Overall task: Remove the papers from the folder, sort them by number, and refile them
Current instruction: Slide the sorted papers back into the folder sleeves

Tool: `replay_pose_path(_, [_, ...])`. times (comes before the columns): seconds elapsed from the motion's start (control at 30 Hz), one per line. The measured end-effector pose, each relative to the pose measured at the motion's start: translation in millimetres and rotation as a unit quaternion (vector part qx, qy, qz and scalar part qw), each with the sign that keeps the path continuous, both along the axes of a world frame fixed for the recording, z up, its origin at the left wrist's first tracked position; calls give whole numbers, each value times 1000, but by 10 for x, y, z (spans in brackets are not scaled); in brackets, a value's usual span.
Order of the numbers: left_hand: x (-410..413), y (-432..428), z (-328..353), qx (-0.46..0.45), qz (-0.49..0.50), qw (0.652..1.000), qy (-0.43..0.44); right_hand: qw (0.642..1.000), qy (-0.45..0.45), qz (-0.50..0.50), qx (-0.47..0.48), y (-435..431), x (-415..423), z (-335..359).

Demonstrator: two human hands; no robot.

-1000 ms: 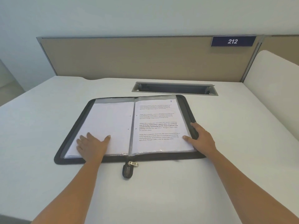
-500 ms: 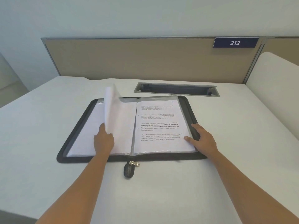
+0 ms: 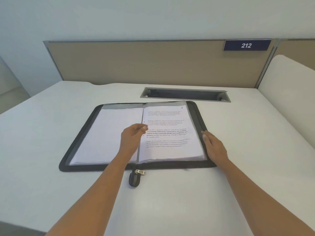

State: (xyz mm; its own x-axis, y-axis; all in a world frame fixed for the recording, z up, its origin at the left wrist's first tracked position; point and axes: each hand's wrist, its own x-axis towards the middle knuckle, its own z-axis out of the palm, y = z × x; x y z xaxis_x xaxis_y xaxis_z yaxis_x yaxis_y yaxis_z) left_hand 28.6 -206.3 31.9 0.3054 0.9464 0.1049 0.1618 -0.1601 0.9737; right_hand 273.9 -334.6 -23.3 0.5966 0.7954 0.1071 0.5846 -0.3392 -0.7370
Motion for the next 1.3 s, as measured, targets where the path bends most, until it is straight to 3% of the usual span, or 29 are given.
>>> replay_pose_path(0.13, [-264, 124, -298, 51, 127, 976, 172, 1000, -1, -4, -13, 3, -19, 19])
replay_pose_path(0.27, [-525, 199, -523, 45, 177, 906, 382, 998, -26, 3, -50, 9, -2, -6])
replay_pose_path(0.5, [-748, 304, -553, -37, 235, 867, 438, 997, -41, 14, -64, 6, 28, -28])
replay_pose_path(0.67, [-803, 322, -560, -72, 223, 868, 438, 997, -39, 18, -65, 10, 23, -20])
replay_pose_path(0.87, [-713, 302, -499, -37, 214, 896, 386, 997, -32, 17, -63, 12, 24, -24])
replay_pose_path(1.13, [-316, 158, -183, 1, 132, 980, 149, 997, -30, 15, -70, 13, 25, -23])
replay_pose_path(1.3, [-57, 35, 38, -92, -16, 995, -42, 997, -32, 17, -71, 0, 14, -5])
